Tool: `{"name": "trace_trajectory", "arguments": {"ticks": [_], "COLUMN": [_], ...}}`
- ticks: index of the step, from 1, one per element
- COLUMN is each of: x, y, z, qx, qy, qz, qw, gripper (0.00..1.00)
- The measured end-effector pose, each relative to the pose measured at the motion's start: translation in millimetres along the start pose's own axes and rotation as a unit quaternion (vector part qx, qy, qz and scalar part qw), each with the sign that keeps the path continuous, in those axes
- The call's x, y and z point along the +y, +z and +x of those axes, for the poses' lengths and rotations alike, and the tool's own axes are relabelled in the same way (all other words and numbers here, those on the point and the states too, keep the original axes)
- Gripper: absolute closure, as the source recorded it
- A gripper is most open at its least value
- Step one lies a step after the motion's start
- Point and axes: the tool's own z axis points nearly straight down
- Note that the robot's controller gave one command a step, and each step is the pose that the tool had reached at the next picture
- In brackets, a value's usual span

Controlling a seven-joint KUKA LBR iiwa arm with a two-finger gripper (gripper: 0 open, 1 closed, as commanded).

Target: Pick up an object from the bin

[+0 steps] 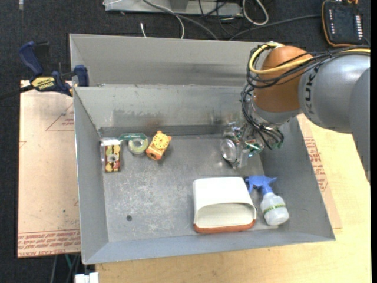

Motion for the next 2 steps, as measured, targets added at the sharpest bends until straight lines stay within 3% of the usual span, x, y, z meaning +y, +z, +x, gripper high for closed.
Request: {"name": "trace_trajectory", "arguments": {"ticks": [2], "x": [1.7], "y": [-14.9], "z": [2.6], "qx": [0.0048], "qy": [0.0], "qz": [-0.002], "qw": [1.0], "gripper": [1.0]}}
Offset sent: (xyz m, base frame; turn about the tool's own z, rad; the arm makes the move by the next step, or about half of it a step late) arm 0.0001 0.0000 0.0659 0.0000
